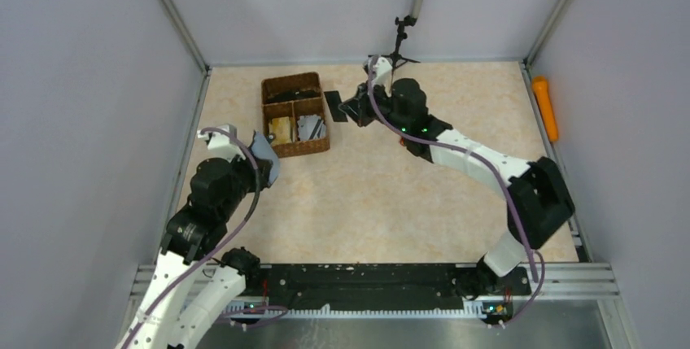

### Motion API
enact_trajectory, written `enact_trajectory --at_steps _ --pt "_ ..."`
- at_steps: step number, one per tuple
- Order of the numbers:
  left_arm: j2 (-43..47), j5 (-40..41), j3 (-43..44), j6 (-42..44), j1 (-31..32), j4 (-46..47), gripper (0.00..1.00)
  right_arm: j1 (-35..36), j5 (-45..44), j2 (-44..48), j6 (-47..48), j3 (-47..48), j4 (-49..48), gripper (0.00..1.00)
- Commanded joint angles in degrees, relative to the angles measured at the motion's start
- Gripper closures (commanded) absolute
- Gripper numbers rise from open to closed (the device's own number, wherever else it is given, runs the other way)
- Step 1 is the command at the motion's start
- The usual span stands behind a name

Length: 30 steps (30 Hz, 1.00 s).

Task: Take the credit cards out of the card holder
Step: Place the credit card in the storage box.

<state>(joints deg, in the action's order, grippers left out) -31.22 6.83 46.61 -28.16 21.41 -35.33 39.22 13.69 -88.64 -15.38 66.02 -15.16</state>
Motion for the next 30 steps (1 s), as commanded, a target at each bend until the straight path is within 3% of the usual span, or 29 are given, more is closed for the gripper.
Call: enact_trajectory --at_steps 1,7,15,24,30 --pt "0.2 5.6 0.8 1.9 -0.3 -1.3 1.0 1.2 -0.3 -11.1 5.0 11.0 -7.7 1.0" --pt "0.0 5.3 -0.1 2.3 -0.3 -1.6 1.0 1.4 -2.9 -27.4 7.9 26.2 -10.7 1.0" --pt "0.2 3.2 -1.1 3.8 -0.3 0.5 1.0 1.5 -1.4 -43.8 20.9 39.9 -18.0 1.0" --pt "0.9 2.6 -1.0 5.6 -0.3 1.1 1.0 2.1 -4.2 -58.3 41.8 53.7 -21.6 1.0" --pt "0.5 2.6 -1.1 5.9 -0.3 0.9 1.0 2.8 -4.4 -65.0 48.5 61.9 -21.6 1.0"
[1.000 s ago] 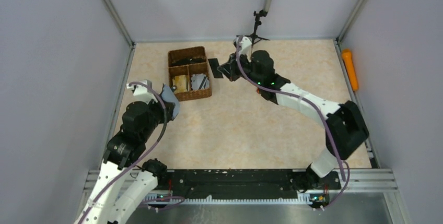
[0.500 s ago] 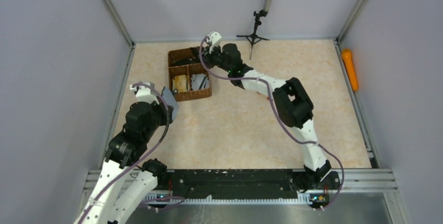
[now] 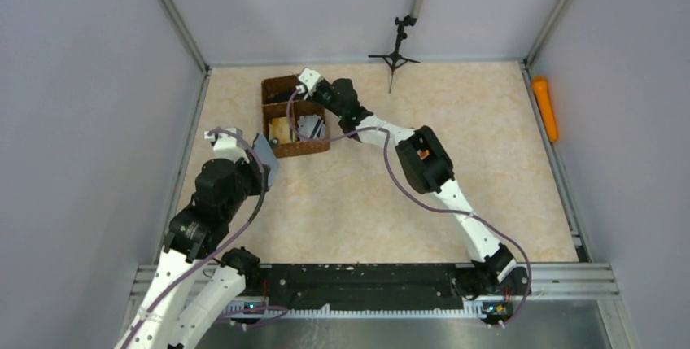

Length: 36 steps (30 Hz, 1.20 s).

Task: Take the credit cards out of the card holder
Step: Place the credit card in the storage box, then move the storage box to the center of the board.

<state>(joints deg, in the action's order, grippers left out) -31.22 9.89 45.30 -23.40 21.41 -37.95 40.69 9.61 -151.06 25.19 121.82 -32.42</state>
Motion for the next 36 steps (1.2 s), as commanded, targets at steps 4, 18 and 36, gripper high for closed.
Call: enact_trajectory --at_steps 4,18,36 --pt "0.3 -0.5 0.2 1.2 -0.3 3.7 1.0 1.7 -1.1 -3.6 6.2 8.7 -1.6 0.67" --pt "0.7 -1.8 -0.1 0.8 -0.3 4.1 1.0 1.7 -9.3 18.4 -19.4 -12.1 7.0 0.46" --pt "0.0 -4.5 -0.4 0.6 -0.3 4.9 1.0 5.4 -25.1 24.5 -41.0 -19.4 29.4 0.42"
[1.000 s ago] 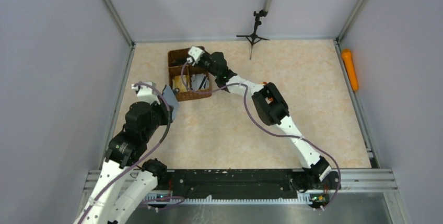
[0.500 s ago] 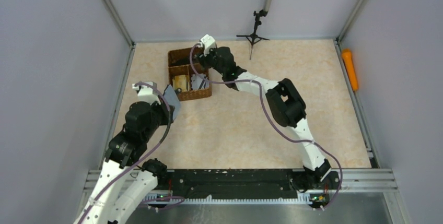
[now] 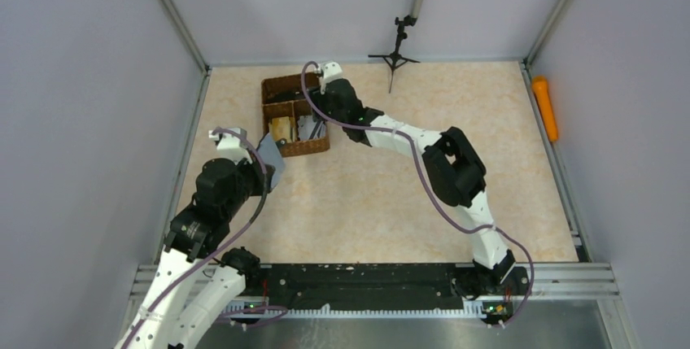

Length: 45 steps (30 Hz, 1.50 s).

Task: Take the credit cards out of the card holder
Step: Move the storage box to the center of the board.

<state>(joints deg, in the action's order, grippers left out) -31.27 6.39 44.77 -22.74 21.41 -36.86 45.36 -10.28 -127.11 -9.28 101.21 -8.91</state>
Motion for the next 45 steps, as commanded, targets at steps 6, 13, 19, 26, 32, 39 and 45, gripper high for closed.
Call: enact_trajectory --at_steps 6,13,19,26,32,39,45 --pt "0.0 -1.1 0.1 0.1 -0.3 3.7 1.0 0.8 -9.8 -1.4 -9.2 3.1 12.0 0.43" --pt "-0.4 -1.7 0.1 0.0 -0.3 3.9 1.0 0.8 -6.3 -2.3 -11.4 2.0 13.7 0.48" --pt "-0.2 -2.0 0.1 0.0 -0.4 3.7 1.0 0.8 -3.8 -1.6 -11.4 1.0 14.3 0.67" --pt "-0.4 -2.4 0.2 0.0 -0.3 3.9 1.0 0.8 -8.3 8.5 -10.2 -13.3 7.5 0.97" --pt "-0.6 -3.9 0.5 -0.5 -0.4 4.4 1.0 0.6 -13.0 19.7 -7.5 -28.8 4.3 1.0" --pt "-1.7 -6.1 0.3 -1.1 -0.3 5.7 1.0 -2.5 -17.0 31.6 -8.1 -45.9 3.3 1.0" --pt "-4.8 -14.2 -0.5 -2.4 -0.4 9.2 1.0 -8.7 -15.9 38.2 -8.0 -52.3 5.3 1.0"
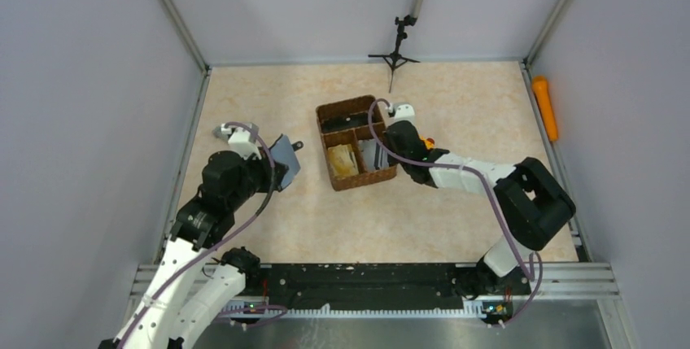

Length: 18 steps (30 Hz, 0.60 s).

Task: Take the credit cards out of the card holder
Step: Move the storage box to the center of the board, then place the card holder at the center of the board.

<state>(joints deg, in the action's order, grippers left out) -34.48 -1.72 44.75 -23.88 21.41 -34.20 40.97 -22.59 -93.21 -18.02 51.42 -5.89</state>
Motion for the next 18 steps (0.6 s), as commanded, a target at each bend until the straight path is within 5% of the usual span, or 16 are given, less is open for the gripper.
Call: enact_trajectory --at_steps 1,8,9,12,18 --pt "-2.1 -7.2 -0.6 -1.6 -0.3 7.2 1.0 -5.1 -4.0 5.1 0.9 -2.9 3.0 0.99" --pt "-4.3 -14.5 -1.9 -3.5 -0.4 11.9 1.0 -10.2 -6.0 6.9 0.6 -3.5 5.7 0.95" --pt "-4.6 -16.0 -2.3 -3.7 -0.3 12.8 1.0 -10.4 -5.5 7.0 0.4 -3.3 5.7 0.89" --pt "-5.5 -20.4 -3.1 -5.0 -0.3 15.5 1.0 -10.6 -0.4 9.1 2.5 -2.3 8.4 0.42" --pt "-7.0 -27.4 -5.1 -7.9 -0.3 21.8 1.0 -10.6 3.1 19.0 2.4 -6.7 6.3 0.27"
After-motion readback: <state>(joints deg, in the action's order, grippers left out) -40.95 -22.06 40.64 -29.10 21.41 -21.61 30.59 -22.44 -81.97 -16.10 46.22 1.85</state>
